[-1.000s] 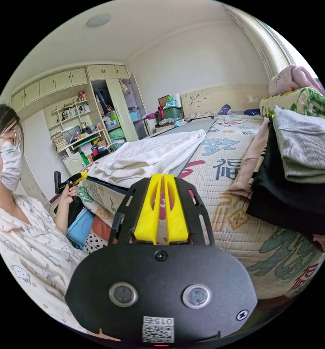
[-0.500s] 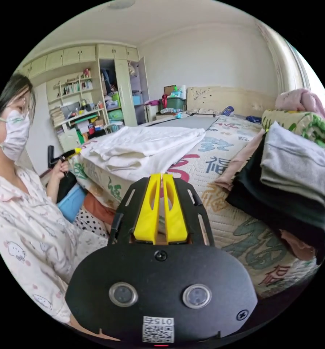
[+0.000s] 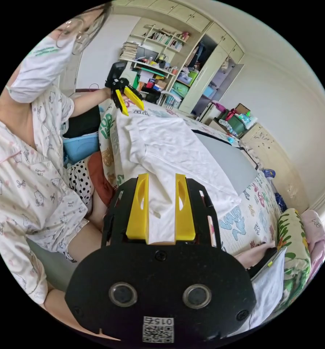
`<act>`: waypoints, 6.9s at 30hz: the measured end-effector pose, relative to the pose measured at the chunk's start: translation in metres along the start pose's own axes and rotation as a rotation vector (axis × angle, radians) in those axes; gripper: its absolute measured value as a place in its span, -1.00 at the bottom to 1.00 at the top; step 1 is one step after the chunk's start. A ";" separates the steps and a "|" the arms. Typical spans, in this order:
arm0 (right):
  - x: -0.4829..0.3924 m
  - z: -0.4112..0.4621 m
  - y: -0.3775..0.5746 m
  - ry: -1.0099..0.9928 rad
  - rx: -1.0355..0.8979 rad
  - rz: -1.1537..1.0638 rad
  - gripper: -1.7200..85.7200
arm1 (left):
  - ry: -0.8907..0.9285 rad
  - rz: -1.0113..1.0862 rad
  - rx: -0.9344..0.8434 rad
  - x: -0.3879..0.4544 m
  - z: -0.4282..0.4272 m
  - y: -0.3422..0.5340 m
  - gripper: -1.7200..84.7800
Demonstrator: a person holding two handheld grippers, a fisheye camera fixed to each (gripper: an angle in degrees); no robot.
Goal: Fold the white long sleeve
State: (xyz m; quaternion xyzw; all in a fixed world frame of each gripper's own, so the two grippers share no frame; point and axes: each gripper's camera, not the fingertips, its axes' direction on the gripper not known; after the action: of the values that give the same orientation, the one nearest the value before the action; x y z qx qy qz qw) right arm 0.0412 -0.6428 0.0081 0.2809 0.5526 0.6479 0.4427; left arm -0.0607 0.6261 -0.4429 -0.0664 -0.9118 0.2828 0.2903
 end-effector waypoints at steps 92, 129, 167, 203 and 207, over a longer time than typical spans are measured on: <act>0.202 -0.180 0.119 -0.191 0.522 0.744 -0.97 | -1.186 0.630 -0.900 -0.081 -0.085 -0.864 -0.96; 0.221 -0.274 0.010 -0.339 0.572 0.734 -0.97 | -1.198 0.644 -0.907 -0.174 -0.178 -1.065 -0.96; 0.227 -0.291 -0.042 -0.363 0.535 0.792 -0.97 | -1.203 0.649 -0.911 -0.244 -0.210 -1.078 -0.97; 0.246 -0.247 0.050 -0.391 0.665 0.807 -0.97 | -1.196 0.640 -0.910 -0.170 -0.176 -1.061 -0.97; 0.241 -0.235 0.056 -0.332 0.641 0.802 -0.97 | -1.195 0.638 -0.909 -0.158 -0.169 -1.054 -0.97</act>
State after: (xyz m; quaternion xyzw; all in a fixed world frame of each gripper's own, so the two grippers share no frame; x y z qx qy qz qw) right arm -0.2826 -0.5392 -0.0227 0.6893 0.4947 0.5120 0.1342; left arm 0.2099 -0.2146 0.1771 -0.2720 -0.8756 -0.0579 -0.3950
